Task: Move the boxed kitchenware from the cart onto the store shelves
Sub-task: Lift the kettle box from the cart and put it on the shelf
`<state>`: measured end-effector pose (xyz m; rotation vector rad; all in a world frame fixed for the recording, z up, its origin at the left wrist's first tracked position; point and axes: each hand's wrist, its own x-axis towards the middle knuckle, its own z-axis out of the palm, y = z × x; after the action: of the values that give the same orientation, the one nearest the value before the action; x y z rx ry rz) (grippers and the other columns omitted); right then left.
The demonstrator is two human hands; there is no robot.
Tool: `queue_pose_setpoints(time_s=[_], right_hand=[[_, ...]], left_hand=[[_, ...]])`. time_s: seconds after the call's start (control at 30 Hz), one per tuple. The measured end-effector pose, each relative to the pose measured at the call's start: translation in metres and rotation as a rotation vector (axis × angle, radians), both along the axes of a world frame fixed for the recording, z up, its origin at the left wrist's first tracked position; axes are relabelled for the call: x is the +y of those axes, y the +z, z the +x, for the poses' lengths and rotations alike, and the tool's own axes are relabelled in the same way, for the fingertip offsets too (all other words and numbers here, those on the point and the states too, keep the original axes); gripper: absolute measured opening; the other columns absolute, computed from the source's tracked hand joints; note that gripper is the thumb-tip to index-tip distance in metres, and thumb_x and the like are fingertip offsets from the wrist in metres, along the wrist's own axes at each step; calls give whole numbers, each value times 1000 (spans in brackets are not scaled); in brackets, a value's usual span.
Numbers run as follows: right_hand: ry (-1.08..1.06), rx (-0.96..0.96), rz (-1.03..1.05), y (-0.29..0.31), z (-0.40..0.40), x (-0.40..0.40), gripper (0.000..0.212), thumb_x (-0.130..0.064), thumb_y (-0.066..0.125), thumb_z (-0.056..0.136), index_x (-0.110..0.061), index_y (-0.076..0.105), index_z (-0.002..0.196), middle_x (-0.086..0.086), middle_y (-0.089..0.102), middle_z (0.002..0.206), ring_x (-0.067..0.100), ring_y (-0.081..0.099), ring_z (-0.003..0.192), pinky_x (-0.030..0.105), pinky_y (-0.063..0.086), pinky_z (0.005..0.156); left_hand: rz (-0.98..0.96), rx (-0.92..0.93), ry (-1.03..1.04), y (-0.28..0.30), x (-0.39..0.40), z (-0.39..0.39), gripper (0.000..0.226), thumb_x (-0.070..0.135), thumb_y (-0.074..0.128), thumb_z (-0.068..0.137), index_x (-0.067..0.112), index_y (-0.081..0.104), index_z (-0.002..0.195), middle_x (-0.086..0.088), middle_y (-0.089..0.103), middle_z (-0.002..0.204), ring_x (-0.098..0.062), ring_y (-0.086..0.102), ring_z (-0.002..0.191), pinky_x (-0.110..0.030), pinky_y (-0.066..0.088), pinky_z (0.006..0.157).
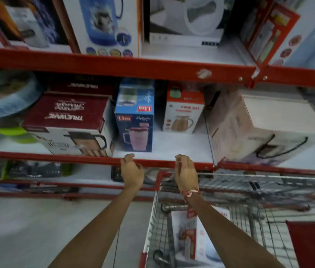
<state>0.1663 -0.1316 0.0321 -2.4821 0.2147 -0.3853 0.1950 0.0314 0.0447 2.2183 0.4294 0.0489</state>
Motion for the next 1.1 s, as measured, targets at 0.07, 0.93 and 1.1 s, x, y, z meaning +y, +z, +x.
queue_pose_setpoints(time_s=[0.07,0.93,1.1], right_hand=[[-78,0,-44,-21,-34,-24,20,-11,45,91,-4,61,101,16,63,97,32,58,88,32,48,77],[-209,701,498,11,-162,-104,33,-10,60,87,-12,50,119,4,65,109,26,64,93,50,61,73],[-201,433,275,48,-142,-85,45,-11,76,73,-15,54,113,5,74,101,21,70,86,36,59,76]], left_hand=[[-44,16,-84,-11,-24,-23,27,-2,58,79,4,57,106,-18,58,113,-33,58,100,-38,48,90],[-437,418,-385,-3,-64,-154,54,-11,62,77,15,54,124,2,57,117,-13,55,107,-27,54,72],[-422,127,-309,26,-62,-131,43,-16,66,71,22,53,85,11,64,88,-1,63,82,0,49,61]])
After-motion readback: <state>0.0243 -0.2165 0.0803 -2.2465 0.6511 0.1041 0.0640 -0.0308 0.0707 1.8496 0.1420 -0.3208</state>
